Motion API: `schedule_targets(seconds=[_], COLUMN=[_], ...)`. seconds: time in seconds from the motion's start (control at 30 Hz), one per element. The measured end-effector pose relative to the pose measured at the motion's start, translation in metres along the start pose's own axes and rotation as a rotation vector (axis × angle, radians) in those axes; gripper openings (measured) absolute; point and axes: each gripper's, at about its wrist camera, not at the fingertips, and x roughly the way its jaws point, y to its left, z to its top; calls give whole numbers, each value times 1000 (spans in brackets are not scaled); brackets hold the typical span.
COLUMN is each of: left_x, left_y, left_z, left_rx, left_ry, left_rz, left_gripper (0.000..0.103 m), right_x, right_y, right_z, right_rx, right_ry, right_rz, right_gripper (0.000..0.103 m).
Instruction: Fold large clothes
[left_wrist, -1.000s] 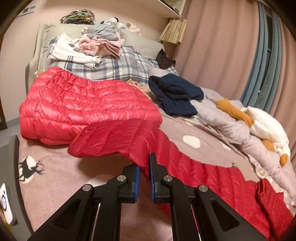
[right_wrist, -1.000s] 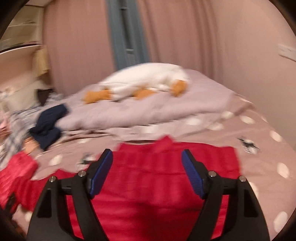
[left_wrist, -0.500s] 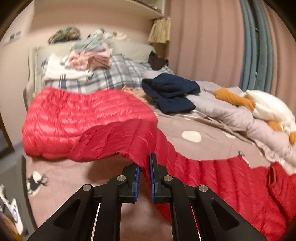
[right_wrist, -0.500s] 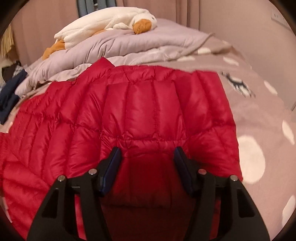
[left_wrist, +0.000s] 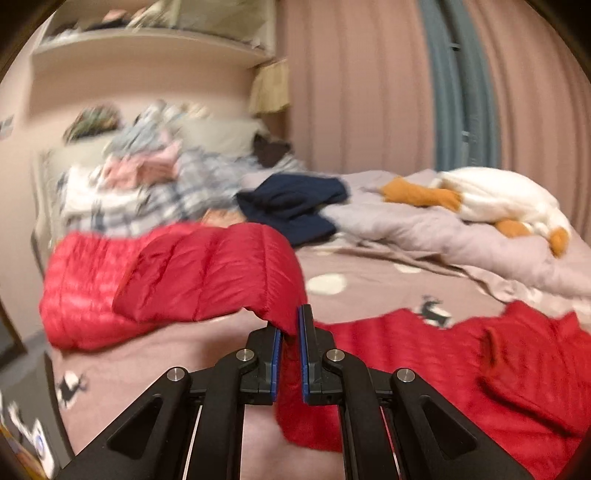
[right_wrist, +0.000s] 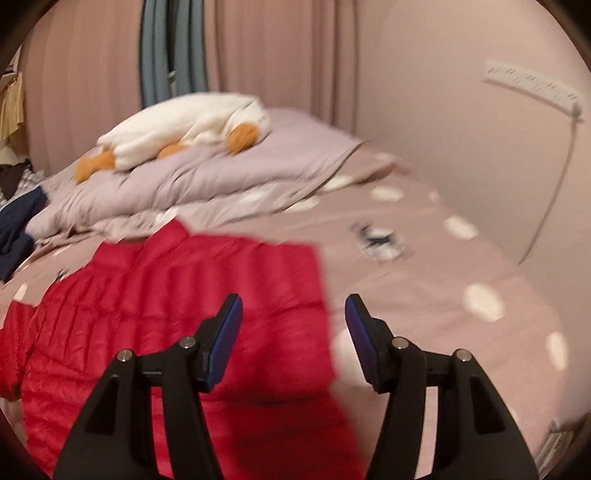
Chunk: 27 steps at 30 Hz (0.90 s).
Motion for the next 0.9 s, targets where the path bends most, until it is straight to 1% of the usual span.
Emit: schedule_targets(seconds=[0.13,0.27,0.37,0.47,0.53,0.57,0.6,0.63,0.67,0.7,0.8,0.83,0.87,0.9], left_x=[-31,-68,-98,-121,-133,-135,-138,-141,-144,-148,-162,-166,-166,-165], left_y=[-47,-92,-131,-169,-188,-193,-197,-198,-196,-193,-174,-168,-162,-152], left_z=[7,11,12,8,2,-1,-5,-9,-11,-13,-10,-6,-1,3], left_rx=[93,111,105,141,161,167,167,160,156,145,112,106,101,90], left_ry=[-56,-56,-42,-25,20,44,66,90,94,82,9,-7,-16,-21], left_rz=[-45,-135,-240,-344,-418,-440,-458,-472,-475,-476,-459,-452,-442,-424], left_gripper=[4,4,4,4,5,11,24,35,56,70,82,84,90,94], right_x=[-6,-10,-16,-24,-29,-32,-33,-35,-36,-39,-46,-48,-50,-50], right_y=[-35,-72,-97,-117,-126,-129,-132,-135,-136,-137,-137,-136,-133,-130], right_z=[9,10,8,5,3,2,1,1,1,0,0,0,1,1], right_rx=[32,97,148,182,186,186,186,188,189,191,199,204,208,209], right_ry=[-48,-46,-47,-50,-47,-44,-36,-31,-31,-35,-47,-46,-43,-41], right_rz=[-93,-98,-117,-117,-124,-123,-116,-109,-104,-106,-107,-93,-73,-63], right_gripper=[58,58,58,58,59,63,65,68,70,72,75,76,77,77])
